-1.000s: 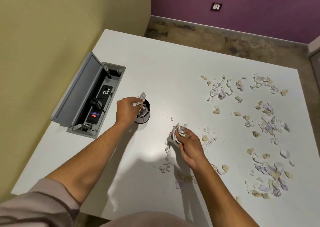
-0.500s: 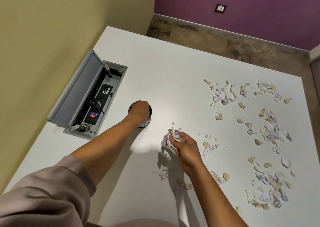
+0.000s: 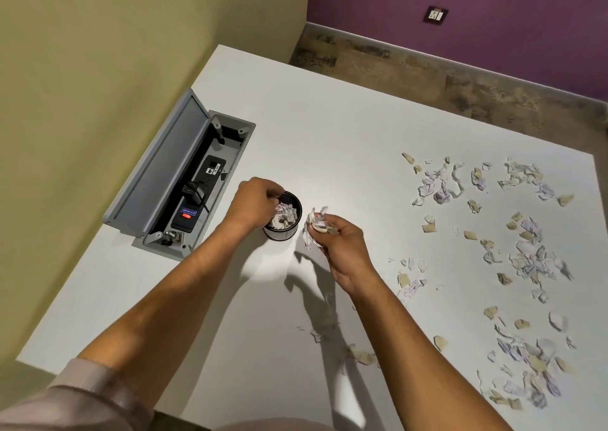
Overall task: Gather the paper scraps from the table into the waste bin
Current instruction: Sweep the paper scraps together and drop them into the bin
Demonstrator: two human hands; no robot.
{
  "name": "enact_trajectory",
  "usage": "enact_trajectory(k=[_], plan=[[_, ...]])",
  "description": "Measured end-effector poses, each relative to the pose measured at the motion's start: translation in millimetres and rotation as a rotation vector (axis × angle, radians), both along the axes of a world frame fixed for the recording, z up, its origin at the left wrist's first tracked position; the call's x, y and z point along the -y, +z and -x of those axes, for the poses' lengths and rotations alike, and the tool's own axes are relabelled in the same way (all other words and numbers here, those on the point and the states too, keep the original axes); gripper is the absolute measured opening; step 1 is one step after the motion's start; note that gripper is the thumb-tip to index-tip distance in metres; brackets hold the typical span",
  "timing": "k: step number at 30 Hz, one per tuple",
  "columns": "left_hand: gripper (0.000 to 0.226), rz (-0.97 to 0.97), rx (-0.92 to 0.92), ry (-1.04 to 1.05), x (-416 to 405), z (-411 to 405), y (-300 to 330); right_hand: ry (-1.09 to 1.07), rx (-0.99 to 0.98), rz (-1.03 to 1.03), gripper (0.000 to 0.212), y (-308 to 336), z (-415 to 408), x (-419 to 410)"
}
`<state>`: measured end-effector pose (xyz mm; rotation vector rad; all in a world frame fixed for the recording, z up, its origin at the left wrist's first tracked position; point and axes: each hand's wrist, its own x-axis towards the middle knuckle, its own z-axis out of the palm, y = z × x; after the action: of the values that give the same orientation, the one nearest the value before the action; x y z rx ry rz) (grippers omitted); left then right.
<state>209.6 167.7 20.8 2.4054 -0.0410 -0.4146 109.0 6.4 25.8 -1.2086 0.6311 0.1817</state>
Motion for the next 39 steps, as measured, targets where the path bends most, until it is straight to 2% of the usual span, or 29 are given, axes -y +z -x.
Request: enact_trajectory(k=[5,11,14,16,20,24,29,31,35,39], plan=[[0.022,-0.014,0.117,0.168,-12.7,10.0,-14.1,0.145,0.022,0.168,0.025,1.2,-36.8,-16.2],[0.023,-0.023,0.111,0.24,-19.1,14.3,-26.5,0.509,0.055,0.841,0.026,-5.2,-68.1,-38.5],[0.026,0.072,0.045,0.256,-22.0,13.4,-30.8,0.718,0.098,0.973,0.013,-11.4,-77.6,-54.3],[0.027,0.122,0.021,0.276,-24.3,12.2,-33.2,0.864,0.074,1.049,0.016,-17.0,-83.5,-64.6],[0.024,0.195,0.001,0.292,-27.8,13.1,-33.8,1.01,-0.016,1.133,0.011,-25.4,-91.2,-74.0],[0.022,0.221,-0.006,0.287,-28.2,14.3,-33.9,1.136,-0.053,1.169,0.032,-21.8,-98.2,-72.3],[0.022,0.24,-0.003,0.298,-29.2,13.5,-36.4,1.261,-0.003,1.2,0.03,-11.3,-100.9,-70.3],[0.021,0.237,-0.004,0.303,-29.2,13.3,-36.0,1.236,0.06,1.219,0.016,-7.2,-99.4,-67.1],[0.018,0.235,-0.014,0.324,-28.1,14.3,-35.0,1.078,0.082,1.241,0.01,-2.8,-95.9,-60.4],[0.018,0.257,-0.028,0.336,-28.0,15.6,-34.3,1.107,0.03,1.178,0.017,-5.6,-97.7,-66.8]])
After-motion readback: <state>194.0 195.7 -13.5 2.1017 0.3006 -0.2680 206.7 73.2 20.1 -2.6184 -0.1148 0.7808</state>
